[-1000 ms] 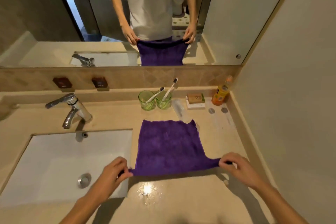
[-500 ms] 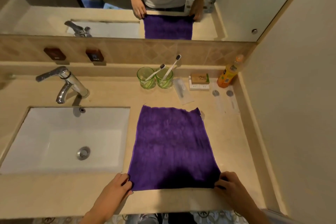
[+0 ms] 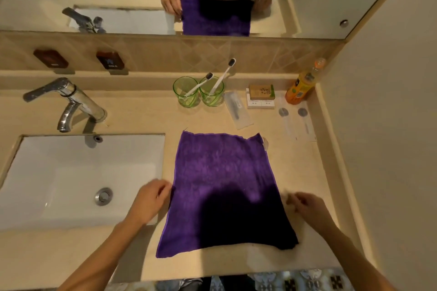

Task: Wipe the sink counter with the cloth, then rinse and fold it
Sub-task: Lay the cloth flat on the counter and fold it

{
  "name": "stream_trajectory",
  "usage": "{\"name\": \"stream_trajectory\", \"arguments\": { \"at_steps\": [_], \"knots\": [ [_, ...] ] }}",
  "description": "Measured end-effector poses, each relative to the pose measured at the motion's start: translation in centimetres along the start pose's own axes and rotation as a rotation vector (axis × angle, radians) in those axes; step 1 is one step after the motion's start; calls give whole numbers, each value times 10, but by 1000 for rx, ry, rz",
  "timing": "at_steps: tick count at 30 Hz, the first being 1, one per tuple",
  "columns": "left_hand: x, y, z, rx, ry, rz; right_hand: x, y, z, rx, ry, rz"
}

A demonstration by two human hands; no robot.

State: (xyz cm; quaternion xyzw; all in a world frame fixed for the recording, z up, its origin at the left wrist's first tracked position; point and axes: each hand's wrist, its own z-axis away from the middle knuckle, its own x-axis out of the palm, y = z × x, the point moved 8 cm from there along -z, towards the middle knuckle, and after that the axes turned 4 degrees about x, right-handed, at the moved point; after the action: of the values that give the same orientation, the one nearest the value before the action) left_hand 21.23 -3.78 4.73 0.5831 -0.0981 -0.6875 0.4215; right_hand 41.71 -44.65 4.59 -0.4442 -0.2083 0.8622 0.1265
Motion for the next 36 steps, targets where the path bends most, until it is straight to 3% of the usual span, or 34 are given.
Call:
{"name": "stream_trajectory", "arguments": {
  "at_steps": [6,12,19,23,36],
  "knots": [
    [-25,10,-118,-40,206,53,-2,-80,-95,-15,90,-172],
    [-16,18,-170,46,53,-43,6,-120,-155,14,87,-52],
    [-22,13,-191,62,64,-140,1,-118,-171,-6,113,58],
    [-38,-6,-201,-30,63,-131,-25,-95,-175,125,184,-47],
    [-96,21,-205,-27,203,152,-72,-130,-177,166,8,-509]
  ]
}}
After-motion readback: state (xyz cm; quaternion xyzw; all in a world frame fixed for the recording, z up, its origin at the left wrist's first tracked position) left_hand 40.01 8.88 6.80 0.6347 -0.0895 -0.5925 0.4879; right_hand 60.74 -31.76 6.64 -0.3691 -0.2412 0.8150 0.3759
